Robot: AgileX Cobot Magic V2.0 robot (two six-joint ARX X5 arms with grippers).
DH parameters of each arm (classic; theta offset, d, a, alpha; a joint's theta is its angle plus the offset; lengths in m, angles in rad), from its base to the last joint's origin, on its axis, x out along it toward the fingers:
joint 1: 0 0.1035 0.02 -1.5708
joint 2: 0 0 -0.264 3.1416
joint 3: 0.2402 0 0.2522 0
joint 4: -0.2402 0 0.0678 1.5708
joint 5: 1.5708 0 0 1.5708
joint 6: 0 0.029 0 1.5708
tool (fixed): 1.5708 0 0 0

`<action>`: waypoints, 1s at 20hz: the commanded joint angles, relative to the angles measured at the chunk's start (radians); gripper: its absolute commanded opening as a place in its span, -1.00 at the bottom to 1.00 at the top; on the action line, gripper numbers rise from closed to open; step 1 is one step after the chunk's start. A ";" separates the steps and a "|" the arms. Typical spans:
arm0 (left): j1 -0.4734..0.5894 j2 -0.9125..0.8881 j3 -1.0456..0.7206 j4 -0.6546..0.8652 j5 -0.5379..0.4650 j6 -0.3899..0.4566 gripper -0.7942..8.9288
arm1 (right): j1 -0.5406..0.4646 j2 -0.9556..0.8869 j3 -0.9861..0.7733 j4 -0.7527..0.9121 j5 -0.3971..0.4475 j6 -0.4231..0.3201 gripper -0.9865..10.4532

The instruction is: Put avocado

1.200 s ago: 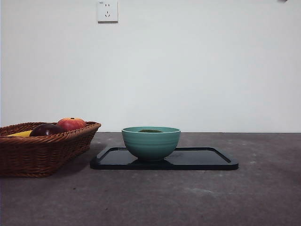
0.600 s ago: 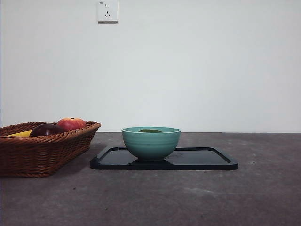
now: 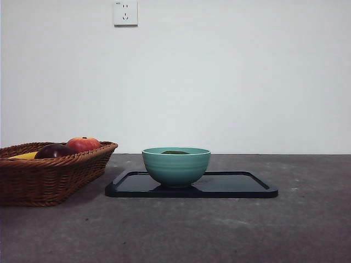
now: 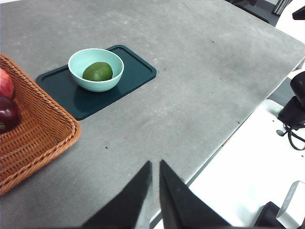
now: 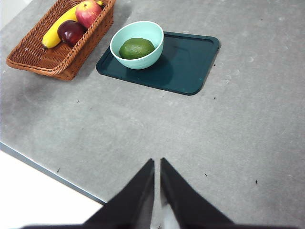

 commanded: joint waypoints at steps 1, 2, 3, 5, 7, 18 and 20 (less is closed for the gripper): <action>-0.008 0.002 0.010 0.018 -0.005 -0.002 -0.80 | 0.010 0.002 0.007 0.008 0.001 0.006 -0.80; -0.008 0.002 0.010 0.018 -0.005 -0.002 -0.80 | 0.009 0.002 0.007 0.008 0.001 0.006 -0.80; -0.008 0.002 0.010 0.018 -0.005 -0.002 -0.80 | 0.010 0.002 0.007 0.008 0.001 0.006 -0.80; -0.008 0.002 0.010 0.018 -0.005 -0.002 -0.80 | 0.010 0.002 0.007 0.008 0.001 0.006 -0.80; -0.005 0.002 0.010 0.019 -0.005 -0.002 -0.80 | 0.010 0.002 0.007 0.008 0.001 0.006 -0.80; 0.705 -0.044 -0.208 0.405 0.000 0.230 -0.80 | 0.010 0.002 0.007 0.008 0.001 0.006 -0.80; 0.779 -0.090 -0.381 0.597 0.003 0.209 -0.80 | 0.010 0.002 0.007 0.008 0.001 0.006 -0.80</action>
